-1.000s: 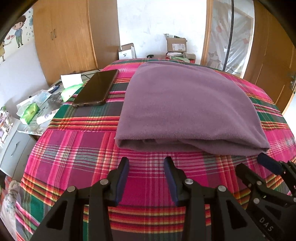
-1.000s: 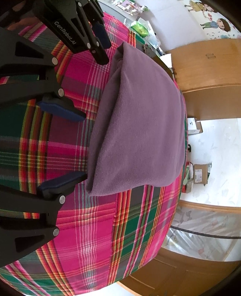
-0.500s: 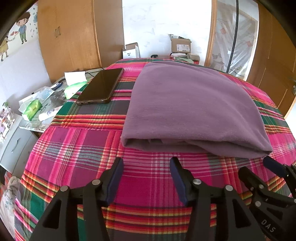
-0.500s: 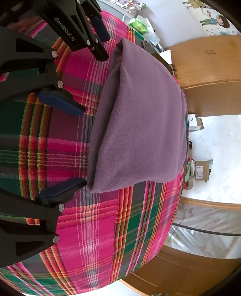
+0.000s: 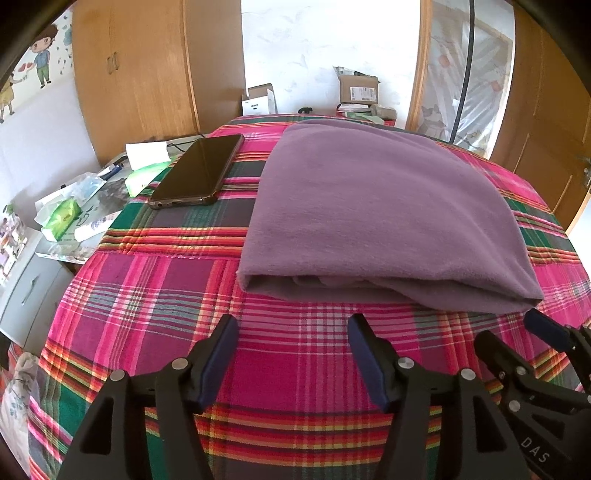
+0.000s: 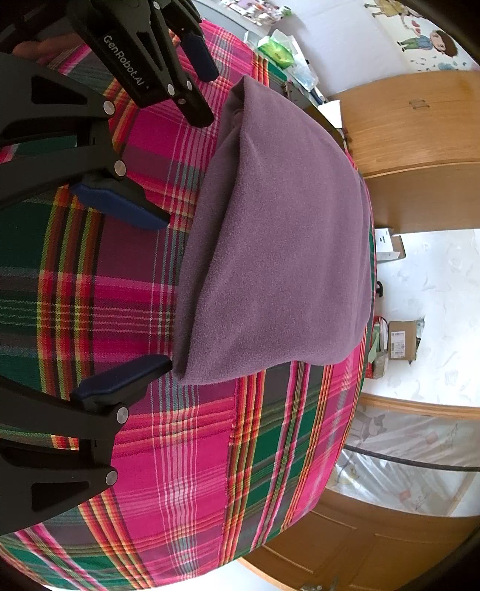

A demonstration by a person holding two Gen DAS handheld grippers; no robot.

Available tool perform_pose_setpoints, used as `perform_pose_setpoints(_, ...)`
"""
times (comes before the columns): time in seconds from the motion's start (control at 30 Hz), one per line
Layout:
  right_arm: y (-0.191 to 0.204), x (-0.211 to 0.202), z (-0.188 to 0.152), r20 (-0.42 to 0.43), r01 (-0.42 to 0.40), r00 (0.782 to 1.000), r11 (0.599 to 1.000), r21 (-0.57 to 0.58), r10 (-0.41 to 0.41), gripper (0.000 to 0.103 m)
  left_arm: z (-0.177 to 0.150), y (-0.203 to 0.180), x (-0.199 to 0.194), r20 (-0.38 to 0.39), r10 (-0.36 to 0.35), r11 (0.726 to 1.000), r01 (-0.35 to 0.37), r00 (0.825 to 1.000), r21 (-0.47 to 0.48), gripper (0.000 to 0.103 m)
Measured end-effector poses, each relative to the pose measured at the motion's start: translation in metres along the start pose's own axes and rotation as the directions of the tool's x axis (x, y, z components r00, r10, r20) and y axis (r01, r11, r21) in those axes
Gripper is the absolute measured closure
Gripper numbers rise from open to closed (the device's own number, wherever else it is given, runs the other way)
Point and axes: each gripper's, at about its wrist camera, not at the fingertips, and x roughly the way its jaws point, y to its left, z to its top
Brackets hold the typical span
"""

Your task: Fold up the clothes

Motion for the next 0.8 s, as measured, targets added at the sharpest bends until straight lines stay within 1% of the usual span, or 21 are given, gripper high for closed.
perform_pose_setpoints(0.8, 0.0014, 0.0011, 0.0001, 0.0, 0.0, 1.0, 1.0, 0.001, 0.0, 0.031, -0.0006, -0.0022, 0.0004, 0.0, 0.0, 1.0, 0.0, 1.0, 0.0, 0.04)
